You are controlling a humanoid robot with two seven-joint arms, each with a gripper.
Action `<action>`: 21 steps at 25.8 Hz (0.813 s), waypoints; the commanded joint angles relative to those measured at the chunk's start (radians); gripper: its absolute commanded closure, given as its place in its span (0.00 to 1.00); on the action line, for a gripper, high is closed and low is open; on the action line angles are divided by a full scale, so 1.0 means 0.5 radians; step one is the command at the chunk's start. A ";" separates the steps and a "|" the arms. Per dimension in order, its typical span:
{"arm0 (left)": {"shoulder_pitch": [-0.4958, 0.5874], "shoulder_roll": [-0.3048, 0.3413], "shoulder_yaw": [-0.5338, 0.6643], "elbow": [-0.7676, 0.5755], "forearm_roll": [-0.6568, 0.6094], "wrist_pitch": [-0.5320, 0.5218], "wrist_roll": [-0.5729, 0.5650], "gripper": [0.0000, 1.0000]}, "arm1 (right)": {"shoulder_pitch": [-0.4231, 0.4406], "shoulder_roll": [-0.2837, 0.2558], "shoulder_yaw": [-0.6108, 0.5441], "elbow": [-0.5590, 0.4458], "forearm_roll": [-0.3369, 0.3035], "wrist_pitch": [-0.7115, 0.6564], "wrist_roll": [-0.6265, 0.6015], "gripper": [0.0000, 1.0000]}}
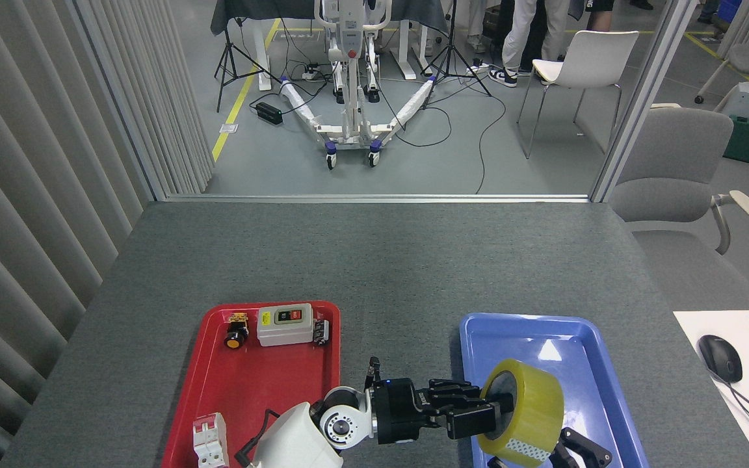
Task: Place and move tape with both arms
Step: 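Hand the tape to the right gripper over the blue tray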
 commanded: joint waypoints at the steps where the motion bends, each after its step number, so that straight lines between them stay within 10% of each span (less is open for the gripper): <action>1: -0.001 -0.004 -0.012 0.002 -0.002 -0.003 -0.013 0.99 | 0.009 0.003 0.001 0.003 0.003 0.005 -0.001 0.67; 5: -0.010 -0.004 -0.058 0.017 -0.002 -0.003 -0.003 0.80 | 0.033 0.006 -0.003 0.000 0.003 0.005 0.002 0.83; 12: -0.013 -0.004 -0.064 0.036 -0.005 -0.003 0.085 0.03 | 0.079 0.000 -0.036 0.000 0.003 0.005 -0.001 0.90; 21: 0.015 -0.007 0.415 0.060 0.059 -0.003 0.141 0.01 | 0.119 -0.009 -0.153 -0.003 0.003 0.005 0.002 1.00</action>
